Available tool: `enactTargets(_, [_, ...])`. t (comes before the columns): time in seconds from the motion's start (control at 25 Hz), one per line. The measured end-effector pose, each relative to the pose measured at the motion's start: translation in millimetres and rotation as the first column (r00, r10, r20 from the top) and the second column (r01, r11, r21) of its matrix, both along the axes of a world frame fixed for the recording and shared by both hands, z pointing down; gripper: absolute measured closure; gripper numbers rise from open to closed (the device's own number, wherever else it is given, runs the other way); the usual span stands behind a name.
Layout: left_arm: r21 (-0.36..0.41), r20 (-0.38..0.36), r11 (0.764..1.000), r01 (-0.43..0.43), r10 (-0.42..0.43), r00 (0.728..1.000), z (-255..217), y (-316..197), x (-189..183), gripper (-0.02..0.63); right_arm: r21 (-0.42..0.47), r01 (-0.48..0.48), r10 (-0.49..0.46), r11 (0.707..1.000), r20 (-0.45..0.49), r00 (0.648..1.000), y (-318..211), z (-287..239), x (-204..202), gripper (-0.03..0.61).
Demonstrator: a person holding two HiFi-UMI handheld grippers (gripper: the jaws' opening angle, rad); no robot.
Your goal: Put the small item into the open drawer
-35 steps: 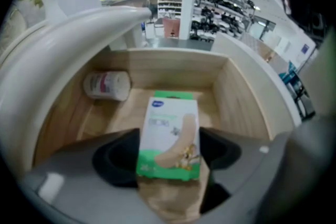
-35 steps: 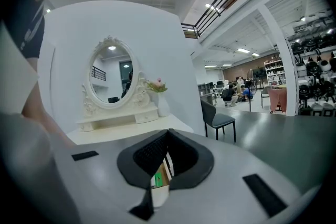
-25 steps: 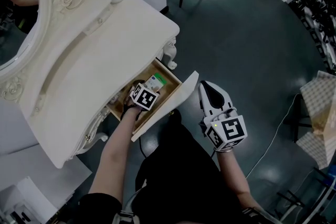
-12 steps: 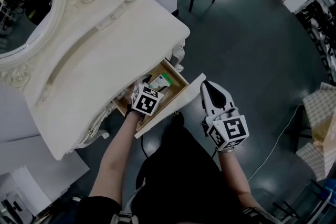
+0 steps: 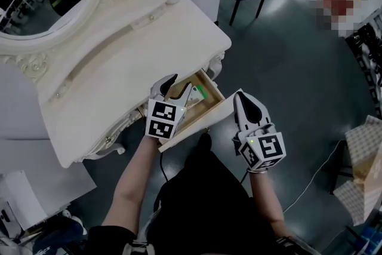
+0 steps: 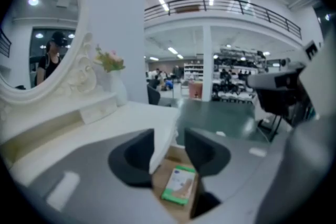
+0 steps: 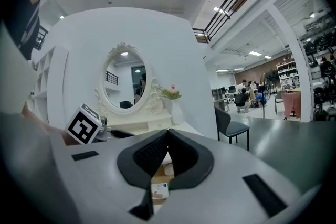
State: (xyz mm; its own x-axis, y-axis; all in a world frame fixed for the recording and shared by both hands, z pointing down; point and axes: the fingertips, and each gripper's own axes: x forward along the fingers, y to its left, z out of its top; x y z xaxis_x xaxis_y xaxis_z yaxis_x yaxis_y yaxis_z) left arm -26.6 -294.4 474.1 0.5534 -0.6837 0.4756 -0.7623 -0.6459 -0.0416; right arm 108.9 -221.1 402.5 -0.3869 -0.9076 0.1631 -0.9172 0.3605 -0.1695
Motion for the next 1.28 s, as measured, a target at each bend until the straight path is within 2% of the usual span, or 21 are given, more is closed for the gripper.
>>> enactTargets(0.24, [0.074,-0.106,0.991,0.108,-0.1,0.989,-39.5,9.2,-29.4,0.49,0.033,0.041,-0.04,0.999,-0.006,0.999,2.3,-10.8,-15.2,0.581])
enactTargets(0.44, [0.09,-0.2,0.978,0.188,-0.167,0.965,-58.8,21.9,-52.6,0.528,0.048,0.072,-0.072,0.996,-0.005,0.997,4.6,-16.5,-28.1,0.581])
enactTargets(0.8, [0.133,-0.26,0.945,0.3,-0.259,0.93,-79.0,46.6,-92.4,0.606,0.069,0.119,-0.117,0.991,-0.024,0.993,10.5,-25.3,-48.5,0.581])
enactTargets(1.28, [0.144,-0.32,0.918,0.369,-0.309,0.896,-92.9,70.8,-120.3,0.607,0.099,0.165,-0.158,0.981,-0.068,0.985,20.8,-34.0,-69.1,0.581])
